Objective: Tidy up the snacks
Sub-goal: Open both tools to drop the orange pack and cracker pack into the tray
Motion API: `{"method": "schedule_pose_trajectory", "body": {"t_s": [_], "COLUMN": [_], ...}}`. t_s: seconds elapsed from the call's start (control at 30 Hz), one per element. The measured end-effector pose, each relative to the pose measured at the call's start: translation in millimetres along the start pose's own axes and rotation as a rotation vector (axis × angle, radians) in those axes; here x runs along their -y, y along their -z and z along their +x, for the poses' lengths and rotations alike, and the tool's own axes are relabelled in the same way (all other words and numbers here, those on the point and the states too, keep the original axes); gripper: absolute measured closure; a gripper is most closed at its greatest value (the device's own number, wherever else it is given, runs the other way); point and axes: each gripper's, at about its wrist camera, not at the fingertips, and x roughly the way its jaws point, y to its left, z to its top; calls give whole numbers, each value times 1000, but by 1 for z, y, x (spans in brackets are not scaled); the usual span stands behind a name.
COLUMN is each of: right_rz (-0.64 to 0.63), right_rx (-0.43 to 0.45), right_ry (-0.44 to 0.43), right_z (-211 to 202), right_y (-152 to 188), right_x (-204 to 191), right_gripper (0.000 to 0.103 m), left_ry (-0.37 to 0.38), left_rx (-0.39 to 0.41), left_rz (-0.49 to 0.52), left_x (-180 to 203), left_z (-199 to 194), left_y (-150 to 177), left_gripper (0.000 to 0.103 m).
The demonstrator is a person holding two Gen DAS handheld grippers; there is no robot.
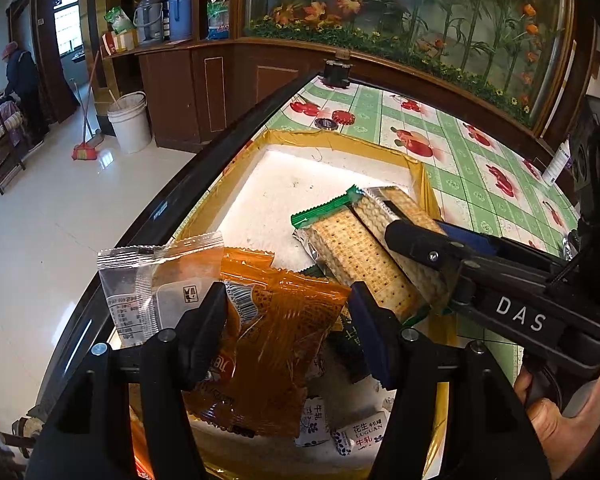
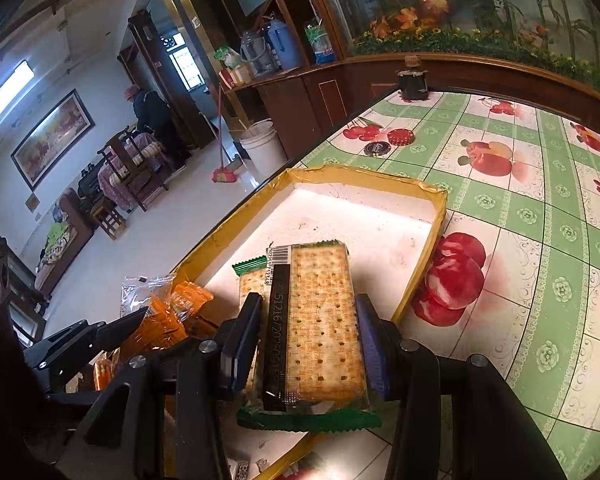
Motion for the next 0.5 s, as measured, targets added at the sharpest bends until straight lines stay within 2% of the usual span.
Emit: {"method": "schedule_pose_trajectory", "body": {"t_s": [0.1, 0.23, 0.33, 0.43, 0.5], "right_rz": [0, 16, 28, 47, 55], "right_rx": [0, 3, 12, 27, 41], "right_ry": [4, 3, 1, -4, -7], "right_z": [2, 1, -4, -13, -20], "right_y": [-2, -3, -2, -1, -1], "right_x": [1, 4, 7, 12, 15], "right_gripper": [56, 53, 53, 43, 41], "left_ry": [1, 16, 2, -2, 8], "left_rx": [-10, -28, -30, -36, -35], "left_rz": [-1, 0, 10, 5, -8], "left_x": [0, 0, 4, 5, 4], "left_z": [1, 1, 0, -2, -4], "left_y": [-1, -1, 0, -1, -1], "left_gripper": [40, 30, 27, 27, 27]}}
